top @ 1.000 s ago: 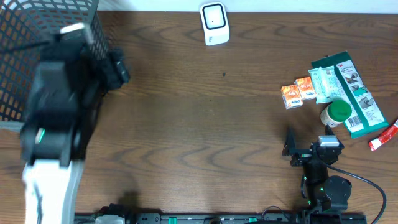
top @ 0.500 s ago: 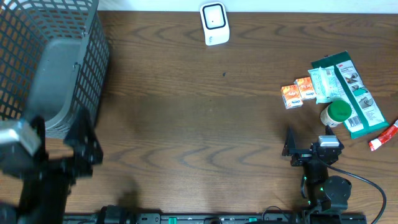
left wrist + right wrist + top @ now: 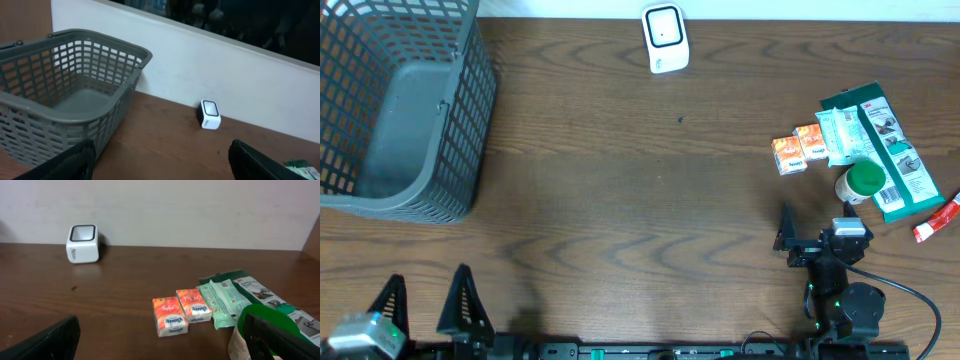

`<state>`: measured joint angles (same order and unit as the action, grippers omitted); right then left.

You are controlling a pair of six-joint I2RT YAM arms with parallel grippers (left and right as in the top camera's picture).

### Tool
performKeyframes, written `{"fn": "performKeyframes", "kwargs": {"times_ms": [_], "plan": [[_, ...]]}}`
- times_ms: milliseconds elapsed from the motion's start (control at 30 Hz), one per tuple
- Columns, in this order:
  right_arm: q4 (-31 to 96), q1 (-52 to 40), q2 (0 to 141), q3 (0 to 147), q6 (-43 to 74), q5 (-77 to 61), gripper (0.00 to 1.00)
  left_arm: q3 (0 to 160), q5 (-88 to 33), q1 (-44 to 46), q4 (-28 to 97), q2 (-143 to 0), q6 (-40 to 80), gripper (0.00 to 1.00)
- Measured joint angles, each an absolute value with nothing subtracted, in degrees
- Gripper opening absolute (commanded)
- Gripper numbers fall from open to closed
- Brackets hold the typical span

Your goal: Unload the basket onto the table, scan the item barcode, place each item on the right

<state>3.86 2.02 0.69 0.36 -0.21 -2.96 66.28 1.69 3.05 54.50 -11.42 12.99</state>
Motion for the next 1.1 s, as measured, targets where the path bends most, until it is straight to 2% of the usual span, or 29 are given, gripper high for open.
{"fn": "performKeyframes", "kwargs": {"times_ms": [267, 367, 633, 933, 1100], "plan": [[3.8, 2.0, 0.7, 0.4, -0.2, -3.0, 0.99, 58.0, 1.9, 3.0, 44.1, -3.2, 13.0, 0.86], [3.9, 2.0, 0.7, 0.4, -0.2, -3.0, 0.99, 54.8, 1.9, 3.0, 36.8, -1.1, 13.0, 0.86], [3.8, 2.0, 0.7, 0.4, -0.2, -3.0, 0.99, 44.5, 1.9, 1.2, 9.2, -0.5, 12.8, 0.86], [3.8, 2.0, 0.7, 0.4, -0.2, -2.9, 0.99, 24.3, 1.9, -0.7, -21.6, -0.5, 12.8, 0.86], [3.9, 2.0, 0.7, 0.4, -0.2, -3.0, 0.99, 14.9, 1.9, -0.7, -30.0, -0.5, 13.5, 0.86]]}}
